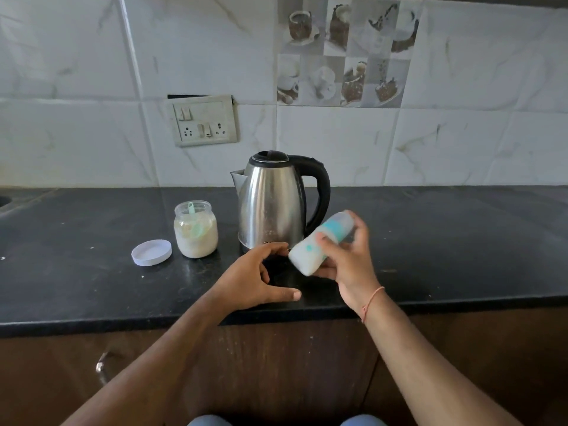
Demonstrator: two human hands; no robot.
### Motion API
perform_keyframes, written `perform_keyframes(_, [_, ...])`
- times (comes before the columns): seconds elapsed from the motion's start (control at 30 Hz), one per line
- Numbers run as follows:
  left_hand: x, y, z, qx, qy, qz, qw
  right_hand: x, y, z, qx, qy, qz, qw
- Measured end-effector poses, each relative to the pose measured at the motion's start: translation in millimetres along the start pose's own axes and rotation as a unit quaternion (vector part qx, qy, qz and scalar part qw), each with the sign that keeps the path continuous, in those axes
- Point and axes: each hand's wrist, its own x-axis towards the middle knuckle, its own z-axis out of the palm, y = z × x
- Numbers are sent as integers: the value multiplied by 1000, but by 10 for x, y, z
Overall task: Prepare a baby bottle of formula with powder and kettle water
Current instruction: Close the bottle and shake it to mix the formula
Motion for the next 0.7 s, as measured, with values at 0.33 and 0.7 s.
perform_keyframes(0.33, [14,-18,-7,-14,6,5,1000,43,2,66,14,67,-33,997])
perform_keyframes(0.7, [7,-8,6,-35,16,3,999,62,51,80,126,143,-69,979])
